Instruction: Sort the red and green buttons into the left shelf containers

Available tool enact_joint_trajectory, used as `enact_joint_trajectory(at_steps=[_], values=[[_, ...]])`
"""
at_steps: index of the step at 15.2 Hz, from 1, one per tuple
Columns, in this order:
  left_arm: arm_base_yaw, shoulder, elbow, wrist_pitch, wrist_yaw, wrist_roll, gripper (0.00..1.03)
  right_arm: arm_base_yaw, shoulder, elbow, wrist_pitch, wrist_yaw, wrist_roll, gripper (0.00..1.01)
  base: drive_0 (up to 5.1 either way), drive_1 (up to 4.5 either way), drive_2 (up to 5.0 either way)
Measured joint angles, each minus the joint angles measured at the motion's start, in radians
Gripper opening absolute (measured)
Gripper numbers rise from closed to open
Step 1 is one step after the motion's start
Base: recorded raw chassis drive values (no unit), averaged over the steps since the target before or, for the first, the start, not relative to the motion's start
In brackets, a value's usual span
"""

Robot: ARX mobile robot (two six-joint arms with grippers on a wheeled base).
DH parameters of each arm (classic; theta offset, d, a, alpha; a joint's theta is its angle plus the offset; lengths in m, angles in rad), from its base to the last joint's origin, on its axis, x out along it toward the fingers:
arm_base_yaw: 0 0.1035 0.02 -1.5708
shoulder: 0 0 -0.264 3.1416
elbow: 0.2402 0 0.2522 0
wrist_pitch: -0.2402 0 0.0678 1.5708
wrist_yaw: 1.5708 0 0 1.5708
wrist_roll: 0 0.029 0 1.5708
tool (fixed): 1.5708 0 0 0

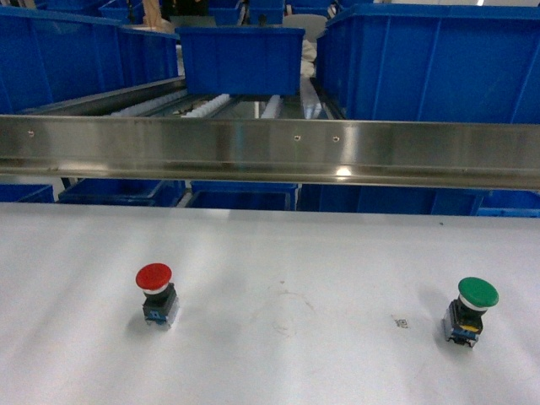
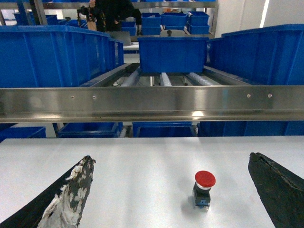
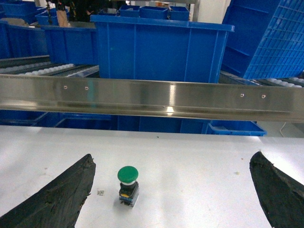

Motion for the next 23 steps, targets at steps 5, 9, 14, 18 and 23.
enact_joint_trajectory(at_steps=[5,9,14,18,23], values=[[0.000,0.000,0.000,0.000,0.000,0.000,0.98,0.000,0.000,0.000,0.000,0.000,0.000,0.98,0.0,0.00,0.0],[0.000,0.000,0.000,0.000,0.000,0.000,0.98,0.000,0.000,0.000,0.000,0.000,0.000,0.98,0.0,0.00,0.0],[0.000,0.000,0.000,0.000,0.000,0.000,0.98,0.000,0.000,0.000,0.000,0.000,0.000,0.98,0.0,0.00,0.0],[-0.004,0.109,0.001,0.142,0.019,-0.011,0.98,0.009,0.187,-0.003,0.280,-0.026,-0.034,0.98,0.0,0.00,0.0],[-0.049,1.051,0.312,0.645,0.119,0.032,0.98,0.048,1.189,0.311,0.731,-0.080,-0.072,0.98,0.0,0.00,0.0]])
